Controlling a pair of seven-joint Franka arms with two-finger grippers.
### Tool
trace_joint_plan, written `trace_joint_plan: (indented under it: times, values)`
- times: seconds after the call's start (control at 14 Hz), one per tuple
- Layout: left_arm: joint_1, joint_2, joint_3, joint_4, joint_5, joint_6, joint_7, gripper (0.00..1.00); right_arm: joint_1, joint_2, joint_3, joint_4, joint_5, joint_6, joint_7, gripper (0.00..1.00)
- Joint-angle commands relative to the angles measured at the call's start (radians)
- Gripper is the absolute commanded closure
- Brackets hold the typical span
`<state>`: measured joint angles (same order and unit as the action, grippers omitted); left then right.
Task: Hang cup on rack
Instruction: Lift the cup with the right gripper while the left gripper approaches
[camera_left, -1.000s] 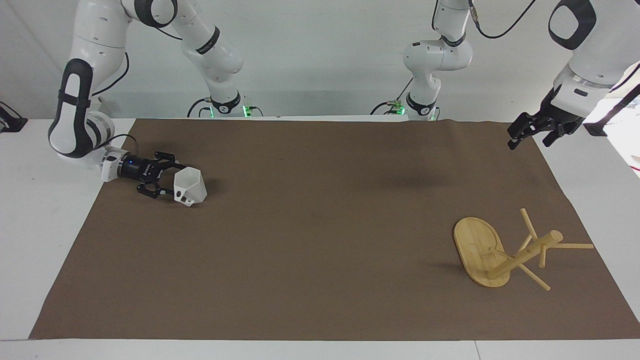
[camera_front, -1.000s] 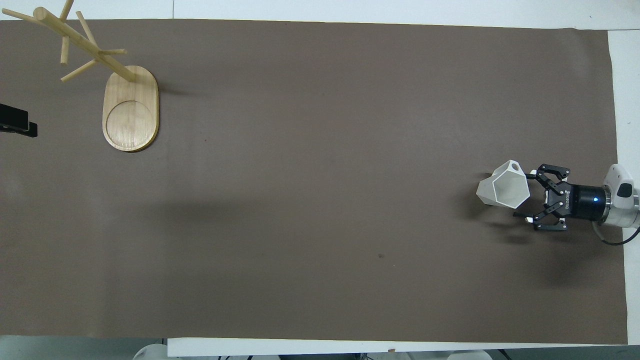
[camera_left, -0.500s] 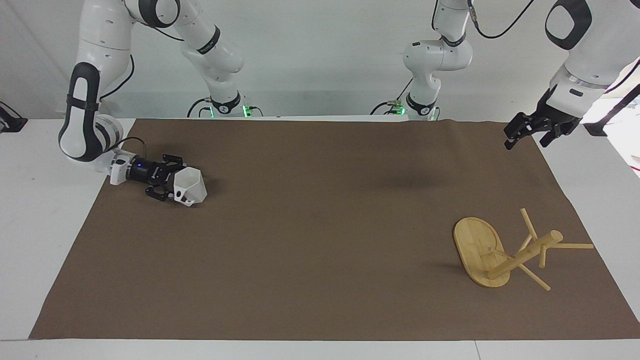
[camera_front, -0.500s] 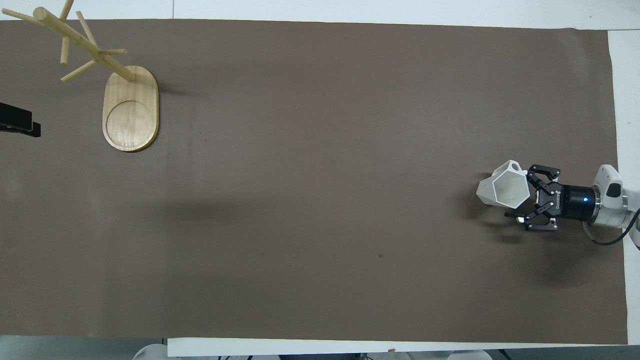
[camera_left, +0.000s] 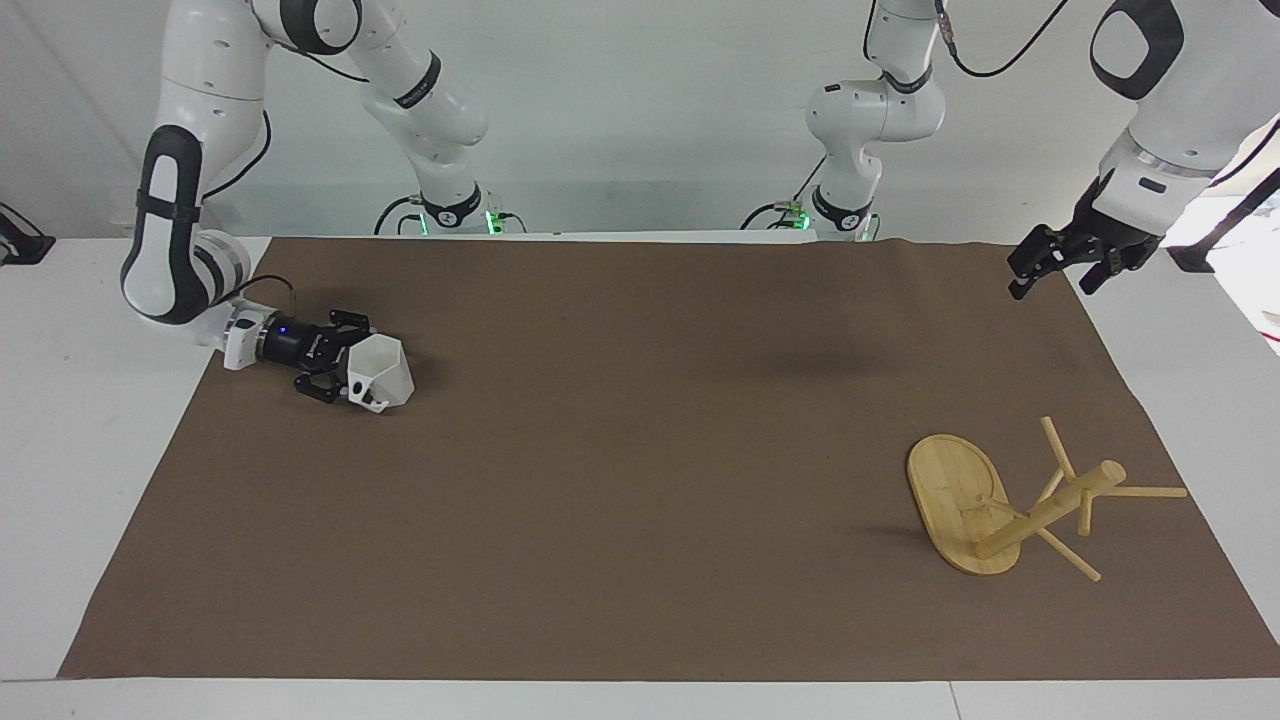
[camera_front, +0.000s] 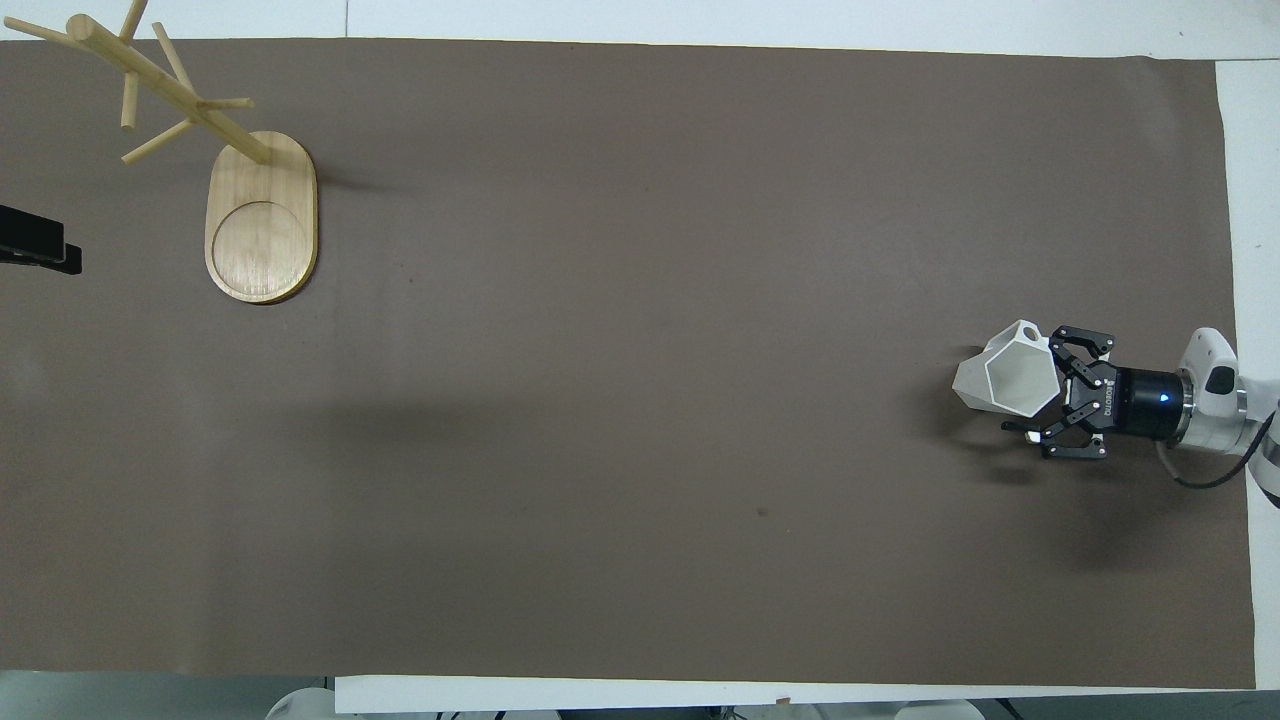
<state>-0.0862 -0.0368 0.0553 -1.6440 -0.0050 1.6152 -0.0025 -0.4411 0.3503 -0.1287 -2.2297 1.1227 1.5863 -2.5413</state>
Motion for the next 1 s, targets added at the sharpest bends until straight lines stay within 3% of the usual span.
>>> trace_joint_plan:
  times: [0.0, 0.21, 0.29, 0.5, 0.57, 0.93]
  values:
    - [-0.013, -0.022, 0.006, -0.019, 0.023, -0.008, -0.013, 0.0, 0.015, -0.033, 0.0, -0.042, 0.037, 0.031, -0.055, 0.0]
    - [-0.013, -0.022, 0.006, -0.019, 0.023, -0.008, -0.013, 0.0, 0.016, -0.033, 0.0, -0.042, 0.037, 0.032, -0.077, 0.0]
    - [-0.013, -0.022, 0.006, -0.019, 0.023, -0.006, -0.013, 0.0, 0.021, -0.033, 0.0, -0.041, 0.037, 0.037, -0.079, 0.06]
    - [-0.013, -0.022, 0.006, -0.019, 0.023, -0.003, -0.011, 0.0, 0.028, -0.031, 0.003, -0.03, 0.034, 0.035, -0.086, 0.55]
    - [-0.013, -0.022, 0.006, -0.02, 0.023, -0.002, -0.008, 0.0, 0.033, -0.031, 0.011, -0.019, 0.034, 0.032, -0.083, 0.62]
    - [-0.023, 0.014, -0.002, 0.061, 0.007, -0.035, -0.028, 0.0, 0.191, -0.046, 0.046, 0.079, 0.075, 0.007, 0.062, 0.67]
